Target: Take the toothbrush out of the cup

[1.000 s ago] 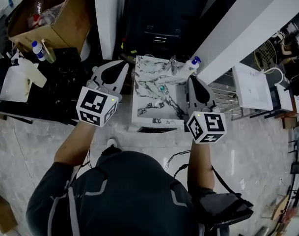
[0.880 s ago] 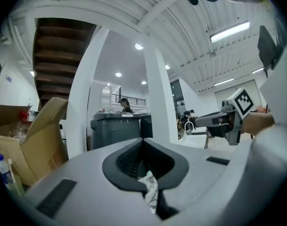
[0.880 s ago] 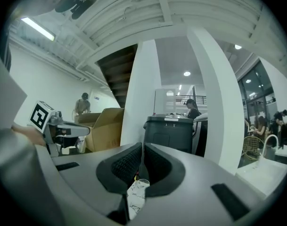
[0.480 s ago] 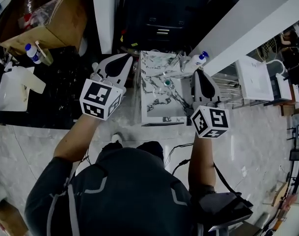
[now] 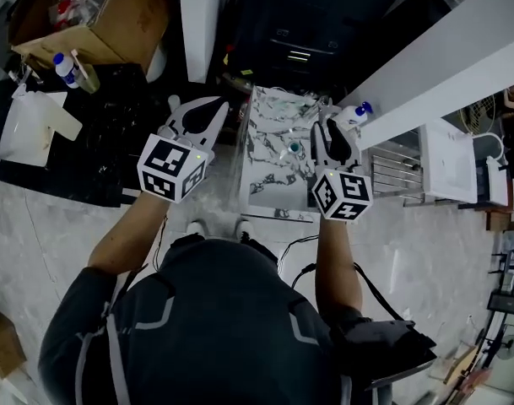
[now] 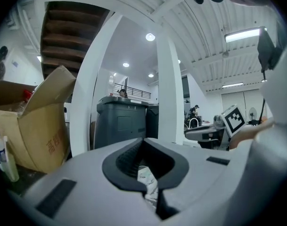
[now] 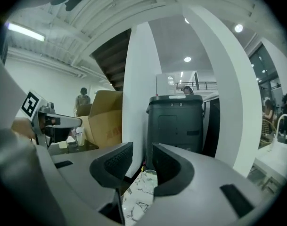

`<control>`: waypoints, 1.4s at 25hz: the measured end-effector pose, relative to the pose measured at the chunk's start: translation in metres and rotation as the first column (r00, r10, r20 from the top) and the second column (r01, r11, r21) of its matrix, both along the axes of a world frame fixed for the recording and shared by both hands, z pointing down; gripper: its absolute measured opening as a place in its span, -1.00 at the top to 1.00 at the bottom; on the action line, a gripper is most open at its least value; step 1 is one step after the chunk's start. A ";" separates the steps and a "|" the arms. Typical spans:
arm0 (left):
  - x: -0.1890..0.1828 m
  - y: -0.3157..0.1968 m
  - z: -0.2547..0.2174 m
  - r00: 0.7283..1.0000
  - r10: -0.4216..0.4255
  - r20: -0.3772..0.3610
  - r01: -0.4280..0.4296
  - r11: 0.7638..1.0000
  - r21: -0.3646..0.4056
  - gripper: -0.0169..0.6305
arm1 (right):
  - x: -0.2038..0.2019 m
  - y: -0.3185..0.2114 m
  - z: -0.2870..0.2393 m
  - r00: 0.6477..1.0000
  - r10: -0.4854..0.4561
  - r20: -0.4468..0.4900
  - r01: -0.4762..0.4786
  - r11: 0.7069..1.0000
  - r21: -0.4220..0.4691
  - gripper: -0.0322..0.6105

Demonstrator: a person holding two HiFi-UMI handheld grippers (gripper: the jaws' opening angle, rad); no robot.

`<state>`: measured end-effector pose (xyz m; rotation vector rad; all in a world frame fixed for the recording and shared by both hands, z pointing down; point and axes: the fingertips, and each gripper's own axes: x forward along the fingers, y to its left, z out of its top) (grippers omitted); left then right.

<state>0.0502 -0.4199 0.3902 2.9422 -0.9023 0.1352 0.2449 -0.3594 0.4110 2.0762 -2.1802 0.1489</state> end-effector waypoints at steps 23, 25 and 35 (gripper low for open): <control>-0.010 0.018 0.044 0.947 -0.303 0.102 0.313 0.943 -0.108 0.92 | 0.032 -0.107 0.210 0.980 -0.067 0.187 0.118 0.955 -0.273 0.40; -0.013 0.022 0.045 0.938 -0.322 0.125 0.335 0.936 -0.106 0.92 | 0.034 -0.116 0.223 0.979 -0.061 0.195 0.117 0.950 -0.291 0.40; -0.036 0.043 0.052 0.903 -0.386 0.186 0.410 0.906 -0.107 0.92 | 0.043 -0.153 0.243 0.974 -0.018 0.227 0.080 0.961 -0.265 0.40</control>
